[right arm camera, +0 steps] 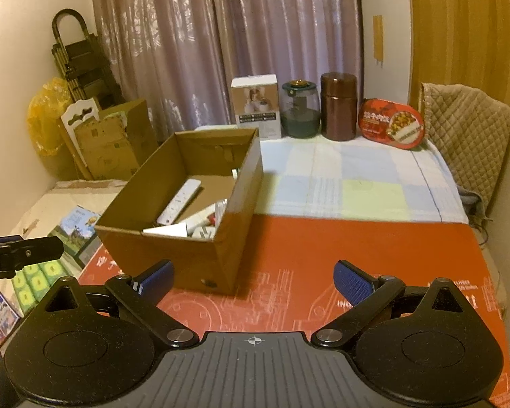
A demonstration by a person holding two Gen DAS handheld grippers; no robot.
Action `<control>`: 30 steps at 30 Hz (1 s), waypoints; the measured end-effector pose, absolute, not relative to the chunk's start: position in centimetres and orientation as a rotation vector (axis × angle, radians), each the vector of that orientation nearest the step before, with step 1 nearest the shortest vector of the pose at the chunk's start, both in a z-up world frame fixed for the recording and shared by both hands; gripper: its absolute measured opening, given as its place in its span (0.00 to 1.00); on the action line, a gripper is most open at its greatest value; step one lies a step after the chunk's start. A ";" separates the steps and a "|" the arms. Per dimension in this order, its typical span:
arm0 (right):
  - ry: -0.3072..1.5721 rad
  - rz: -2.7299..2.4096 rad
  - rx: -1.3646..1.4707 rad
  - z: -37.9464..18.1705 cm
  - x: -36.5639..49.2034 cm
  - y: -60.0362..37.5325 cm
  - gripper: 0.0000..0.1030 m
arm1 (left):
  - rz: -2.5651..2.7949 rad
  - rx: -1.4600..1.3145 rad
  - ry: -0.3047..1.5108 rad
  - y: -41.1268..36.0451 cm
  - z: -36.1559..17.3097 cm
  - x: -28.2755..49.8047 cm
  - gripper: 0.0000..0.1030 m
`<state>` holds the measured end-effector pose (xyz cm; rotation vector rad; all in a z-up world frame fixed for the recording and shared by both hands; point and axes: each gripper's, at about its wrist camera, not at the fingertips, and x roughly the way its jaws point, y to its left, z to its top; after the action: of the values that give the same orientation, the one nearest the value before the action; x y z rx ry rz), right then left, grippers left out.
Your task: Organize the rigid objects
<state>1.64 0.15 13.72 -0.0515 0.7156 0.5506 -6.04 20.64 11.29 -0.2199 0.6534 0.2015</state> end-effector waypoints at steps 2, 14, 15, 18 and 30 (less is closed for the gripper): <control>0.718 0.560 -0.059 13.6 1.0 0.1 0.94 | 0.198 -0.225 0.648 20.2 11.3 -6.6 0.97; 0.744 0.565 -0.090 12.6 -1.9 0.5 0.94 | 0.204 -0.163 0.658 18.7 11.6 -8.5 0.97; 0.745 0.564 -0.092 12.5 -2.0 0.5 0.94 | 0.205 -0.159 0.659 18.6 11.5 -8.5 0.97; 0.749 0.559 -0.096 12.2 -2.3 0.5 0.94 | 0.213 -0.139 0.666 18.5 11.3 -8.7 0.97; 0.776 0.553 -0.105 11.3 -2.3 0.6 0.94 | 0.228 -0.121 0.702 18.4 9.6 -8.9 0.97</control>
<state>-2.31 0.59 11.29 -0.1054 0.7761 0.5535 -8.94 18.41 9.64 -0.1212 0.7018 0.2283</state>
